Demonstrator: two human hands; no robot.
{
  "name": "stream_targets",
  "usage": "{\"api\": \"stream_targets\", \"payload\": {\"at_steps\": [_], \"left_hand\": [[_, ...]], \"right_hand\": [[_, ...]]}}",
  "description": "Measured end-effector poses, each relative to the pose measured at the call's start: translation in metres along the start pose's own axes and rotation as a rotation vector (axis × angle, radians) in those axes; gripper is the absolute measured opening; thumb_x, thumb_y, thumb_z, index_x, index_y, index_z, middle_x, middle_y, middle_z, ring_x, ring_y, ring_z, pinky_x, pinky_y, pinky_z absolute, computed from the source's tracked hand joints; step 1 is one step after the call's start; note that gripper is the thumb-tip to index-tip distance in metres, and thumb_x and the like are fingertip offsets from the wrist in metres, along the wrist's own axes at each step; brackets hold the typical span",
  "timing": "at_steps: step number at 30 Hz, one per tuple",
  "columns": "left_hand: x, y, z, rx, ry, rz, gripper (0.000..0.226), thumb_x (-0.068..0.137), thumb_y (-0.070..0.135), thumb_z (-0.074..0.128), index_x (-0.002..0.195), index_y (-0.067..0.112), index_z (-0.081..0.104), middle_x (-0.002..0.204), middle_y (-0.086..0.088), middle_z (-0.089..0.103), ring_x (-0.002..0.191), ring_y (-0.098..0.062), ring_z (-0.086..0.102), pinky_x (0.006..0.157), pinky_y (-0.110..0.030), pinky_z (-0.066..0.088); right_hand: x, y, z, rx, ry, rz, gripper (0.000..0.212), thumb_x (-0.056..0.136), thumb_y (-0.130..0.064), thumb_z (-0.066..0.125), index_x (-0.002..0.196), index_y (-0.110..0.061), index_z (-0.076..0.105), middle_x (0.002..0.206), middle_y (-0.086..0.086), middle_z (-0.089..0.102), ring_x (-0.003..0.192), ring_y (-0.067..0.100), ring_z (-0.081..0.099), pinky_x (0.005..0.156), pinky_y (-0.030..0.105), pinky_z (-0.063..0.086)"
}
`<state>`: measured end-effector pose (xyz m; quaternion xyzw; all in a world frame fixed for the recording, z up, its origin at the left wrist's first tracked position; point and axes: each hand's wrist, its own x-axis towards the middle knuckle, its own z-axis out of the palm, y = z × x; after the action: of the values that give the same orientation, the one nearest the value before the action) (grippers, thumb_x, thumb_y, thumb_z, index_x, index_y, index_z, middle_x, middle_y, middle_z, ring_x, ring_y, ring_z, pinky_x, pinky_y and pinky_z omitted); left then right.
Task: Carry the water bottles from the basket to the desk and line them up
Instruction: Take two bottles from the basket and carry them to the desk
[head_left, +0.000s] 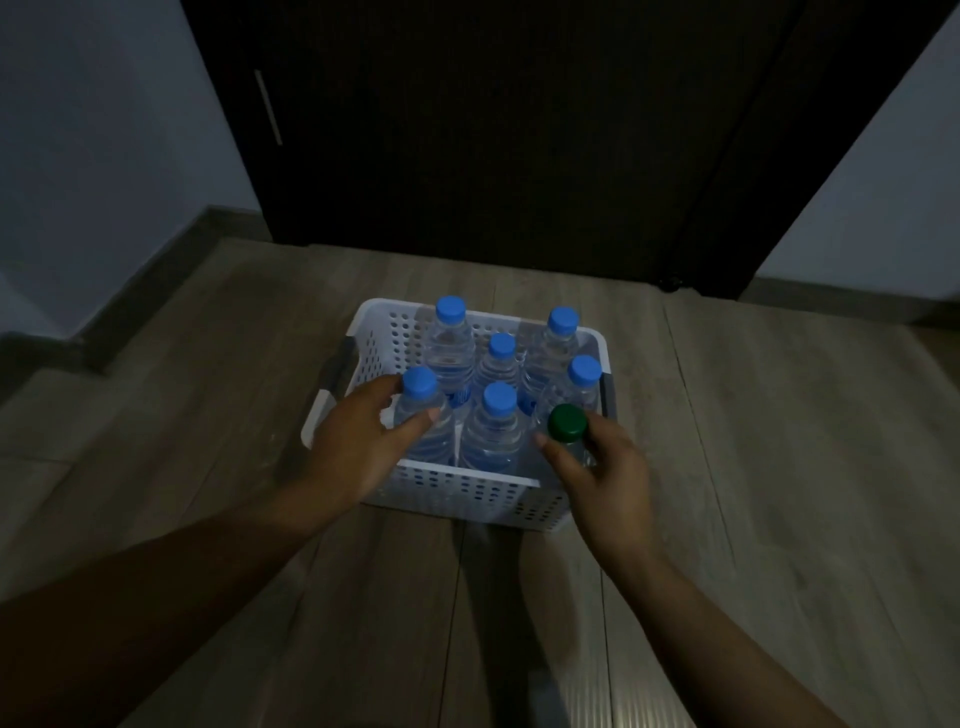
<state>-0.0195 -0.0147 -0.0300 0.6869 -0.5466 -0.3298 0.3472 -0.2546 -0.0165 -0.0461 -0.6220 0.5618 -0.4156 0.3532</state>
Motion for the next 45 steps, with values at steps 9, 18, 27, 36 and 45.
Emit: {"api": "stream_targets", "payload": {"at_steps": [9,18,27,36,45], "left_hand": [[0.002,0.002,0.007,-0.175,0.096,0.062,0.034,0.086,0.034,0.063,0.119,0.026,0.061,0.121,0.004,0.065,0.113,-0.014,0.058,0.098,-0.043,0.049],[0.001,0.012,-0.007,-0.290,0.162,0.185,0.032,0.083,0.031,0.066,0.114,0.031,0.061,0.116,0.008,0.066,0.108,-0.007,0.062,0.091,-0.035,0.054],[-0.014,0.091,-0.047,-0.353,0.255,0.425,0.027,0.083,0.037,0.066,0.109,0.030,0.061,0.101,0.011,0.066,0.095,-0.007,0.064,0.080,-0.026,0.053],[-0.028,0.186,-0.095,-0.557,0.289,0.526,0.032,0.082,0.047,0.050,0.102,0.024,0.061,0.086,0.000,0.066,0.076,-0.012,0.066,0.063,-0.023,0.056],[-0.016,0.219,-0.126,-0.648,0.193,0.467,0.021,0.081,0.040,0.051,0.090,0.024,0.063,0.086,0.008,0.072,0.073,-0.005,0.067,0.057,-0.012,0.050]], "right_hand": [[0.004,0.000,-0.002,0.127,-0.003,0.041,0.030,0.078,-0.036,0.069,0.106,-0.030,0.066,0.109,-0.016,0.069,0.106,0.002,0.063,0.090,0.043,0.055],[0.008,-0.048,-0.028,0.251,0.117,-0.111,0.029,0.081,-0.027,0.065,0.109,-0.018,0.066,0.107,-0.009,0.070,0.103,0.005,0.065,0.083,0.026,0.057],[0.022,-0.156,-0.058,0.247,0.231,-0.336,0.017,0.086,-0.038,0.056,0.099,-0.030,0.063,0.094,-0.013,0.067,0.092,0.002,0.064,0.077,0.019,0.054],[0.042,-0.233,-0.083,0.243,0.248,-0.386,0.032,0.092,-0.040,0.048,0.100,-0.014,0.064,0.094,-0.004,0.068,0.087,0.006,0.065,0.071,0.015,0.053],[0.055,-0.274,-0.082,0.325,0.123,-0.299,0.030,0.087,-0.043,0.049,0.081,-0.021,0.068,0.082,0.003,0.070,0.074,0.012,0.066,0.064,0.016,0.053]]}}
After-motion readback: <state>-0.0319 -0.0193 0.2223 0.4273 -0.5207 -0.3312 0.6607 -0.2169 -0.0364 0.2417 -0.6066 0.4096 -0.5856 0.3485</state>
